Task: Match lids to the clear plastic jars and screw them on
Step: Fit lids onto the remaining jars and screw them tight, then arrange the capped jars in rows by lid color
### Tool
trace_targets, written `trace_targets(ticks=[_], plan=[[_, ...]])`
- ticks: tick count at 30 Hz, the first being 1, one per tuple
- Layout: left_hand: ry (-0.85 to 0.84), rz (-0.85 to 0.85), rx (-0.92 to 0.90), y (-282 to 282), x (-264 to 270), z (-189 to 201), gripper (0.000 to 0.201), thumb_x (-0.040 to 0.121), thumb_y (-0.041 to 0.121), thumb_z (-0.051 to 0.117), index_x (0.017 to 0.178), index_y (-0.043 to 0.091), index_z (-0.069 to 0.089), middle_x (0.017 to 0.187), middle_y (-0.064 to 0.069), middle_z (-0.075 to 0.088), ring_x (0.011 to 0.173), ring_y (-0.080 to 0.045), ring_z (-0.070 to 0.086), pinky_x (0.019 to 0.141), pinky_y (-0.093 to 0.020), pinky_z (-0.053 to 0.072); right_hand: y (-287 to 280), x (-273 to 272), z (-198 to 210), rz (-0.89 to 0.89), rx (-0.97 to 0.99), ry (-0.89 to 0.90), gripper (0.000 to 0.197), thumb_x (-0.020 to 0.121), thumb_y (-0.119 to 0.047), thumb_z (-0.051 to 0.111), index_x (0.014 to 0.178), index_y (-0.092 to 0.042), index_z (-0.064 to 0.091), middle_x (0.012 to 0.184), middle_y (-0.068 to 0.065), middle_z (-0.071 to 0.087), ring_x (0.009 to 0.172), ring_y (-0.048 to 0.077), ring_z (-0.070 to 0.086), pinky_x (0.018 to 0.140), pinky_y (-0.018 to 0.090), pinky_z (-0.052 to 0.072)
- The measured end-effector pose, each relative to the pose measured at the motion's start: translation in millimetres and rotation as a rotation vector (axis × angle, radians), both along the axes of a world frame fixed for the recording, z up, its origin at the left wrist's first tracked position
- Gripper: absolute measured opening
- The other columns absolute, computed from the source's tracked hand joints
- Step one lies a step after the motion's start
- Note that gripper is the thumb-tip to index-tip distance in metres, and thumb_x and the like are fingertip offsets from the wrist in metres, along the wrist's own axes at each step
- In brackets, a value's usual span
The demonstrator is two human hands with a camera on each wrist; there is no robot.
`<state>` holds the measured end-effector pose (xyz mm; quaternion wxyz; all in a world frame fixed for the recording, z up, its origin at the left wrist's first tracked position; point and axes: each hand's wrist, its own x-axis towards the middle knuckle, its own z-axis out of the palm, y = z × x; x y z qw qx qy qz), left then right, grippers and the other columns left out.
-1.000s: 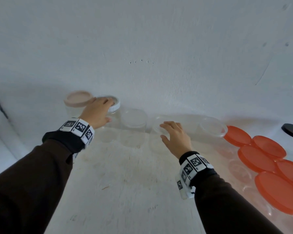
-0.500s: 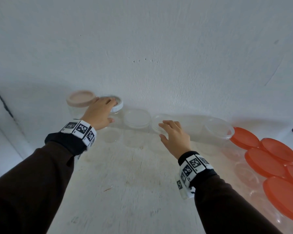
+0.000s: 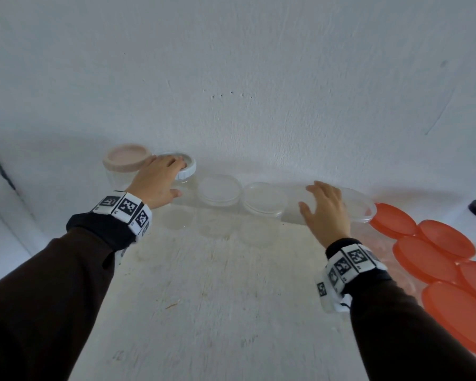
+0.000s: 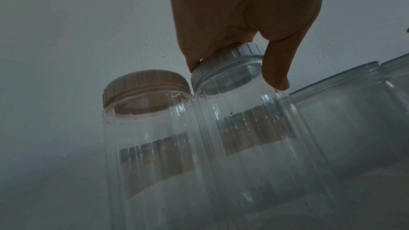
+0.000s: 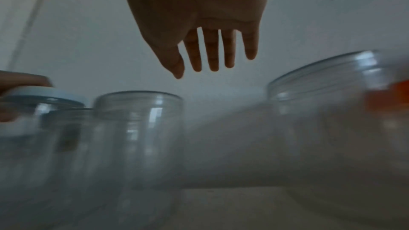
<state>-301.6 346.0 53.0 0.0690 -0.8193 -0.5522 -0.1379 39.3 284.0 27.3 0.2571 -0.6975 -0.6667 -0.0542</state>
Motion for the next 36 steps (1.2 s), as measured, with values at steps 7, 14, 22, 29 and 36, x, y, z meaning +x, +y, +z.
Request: trace_targets(ticks=[7, 14, 22, 29, 36], plan=[[0.001, 0.008, -0.026, -3, 1, 4, 0.065, 0.081, 0.024, 0.069, 0.136, 0.008, 0.038, 0.144, -0.009, 0.038, 0.133, -0.027, 0.033, 0.113, -0.039, 0.014, -6, 59, -8, -0.261, -0.233, 0.016, 0.049, 0.092, -0.021, 0.051, 0.139, -0.013, 0.037, 0.147, 0.013, 0.030, 0.136, 0.035, 0.018, 0.107, 0.049, 0.026], [-0.086, 0.017, -0.037, -8, 5, 16, 0.061, 0.082, 0.041, 0.064, 0.131, 0.009, 0.045, 0.138, -0.007, 0.047, 0.124, -0.027, 0.044, 0.104, -0.037, 0.028, -39, 41, -3, -0.115, -0.219, -0.044, 0.049, 0.091, -0.024, 0.055, 0.137, -0.018, 0.042, 0.143, 0.006, 0.038, 0.132, 0.028, 0.026, 0.099, 0.039, 0.036], [-0.028, -0.043, 0.107, -17, 28, 19, 0.054, 0.086, 0.036, 0.060, 0.124, -0.002, 0.051, 0.138, -0.016, 0.045, 0.129, -0.031, 0.039, 0.106, -0.046, 0.030, -95, 5, -8, 0.095, -0.211, -0.105, 0.055, 0.090, -0.040, 0.053, 0.140, -0.025, 0.036, 0.145, 0.000, 0.032, 0.131, 0.022, 0.024, 0.101, 0.039, 0.037], [-0.257, -0.511, 0.120, -71, 145, 12, 0.040, 0.087, 0.025, 0.062, 0.119, 0.003, 0.055, 0.129, -0.010, 0.053, 0.121, -0.024, 0.047, 0.099, -0.035, 0.035, -139, 49, -8, -0.050, -0.062, 0.028, 0.051, 0.091, -0.035, 0.053, 0.136, -0.014, 0.042, 0.141, 0.004, 0.040, 0.130, 0.023, 0.032, 0.100, 0.039, 0.034], [-0.085, -0.556, -0.252, -90, 220, -17, 0.092, 0.071, 0.067, 0.060, 0.142, 0.015, 0.031, 0.153, -0.002, 0.021, 0.140, -0.018, 0.017, 0.111, -0.033, 0.018, -189, 114, -21, -0.386, -0.206, -0.107, 0.064, 0.082, -0.040, 0.065, 0.130, -0.005, 0.043, 0.142, 0.014, 0.035, 0.132, 0.033, 0.028, 0.109, 0.047, 0.023]])
